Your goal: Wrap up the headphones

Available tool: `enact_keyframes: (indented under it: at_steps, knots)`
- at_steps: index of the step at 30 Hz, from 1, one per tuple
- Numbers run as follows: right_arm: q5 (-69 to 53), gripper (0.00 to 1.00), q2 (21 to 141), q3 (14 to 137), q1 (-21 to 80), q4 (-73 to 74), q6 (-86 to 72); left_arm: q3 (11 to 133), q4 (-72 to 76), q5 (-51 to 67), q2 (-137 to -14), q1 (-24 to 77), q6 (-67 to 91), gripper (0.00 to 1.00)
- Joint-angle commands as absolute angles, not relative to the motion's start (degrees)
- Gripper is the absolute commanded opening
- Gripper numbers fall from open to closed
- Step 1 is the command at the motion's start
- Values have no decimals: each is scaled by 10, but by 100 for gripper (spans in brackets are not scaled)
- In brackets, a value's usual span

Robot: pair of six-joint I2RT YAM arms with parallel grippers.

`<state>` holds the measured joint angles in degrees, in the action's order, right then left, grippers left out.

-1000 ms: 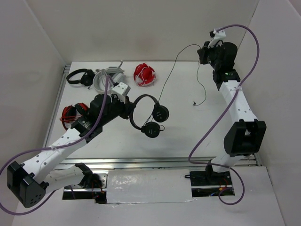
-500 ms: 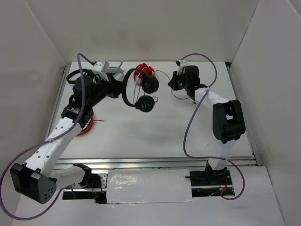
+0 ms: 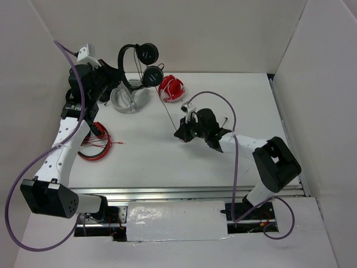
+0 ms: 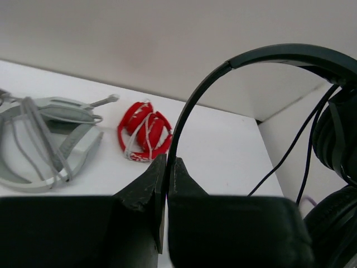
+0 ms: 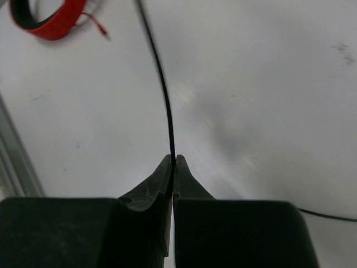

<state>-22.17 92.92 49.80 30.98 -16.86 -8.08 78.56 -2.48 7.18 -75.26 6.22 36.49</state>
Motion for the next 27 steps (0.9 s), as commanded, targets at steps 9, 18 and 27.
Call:
enact_keyframes:
  at_steps: [9,18,27]
  knots:
    - [-113,0,746,459,468,-159,-41,851,-110,-229,-808,95,403,0]
    - [204,0,656,508,544,-92,52,850,-182,-428,-874,185,376,0]
    - [331,0,655,570,517,-97,186,795,-176,-401,-896,241,340,0]
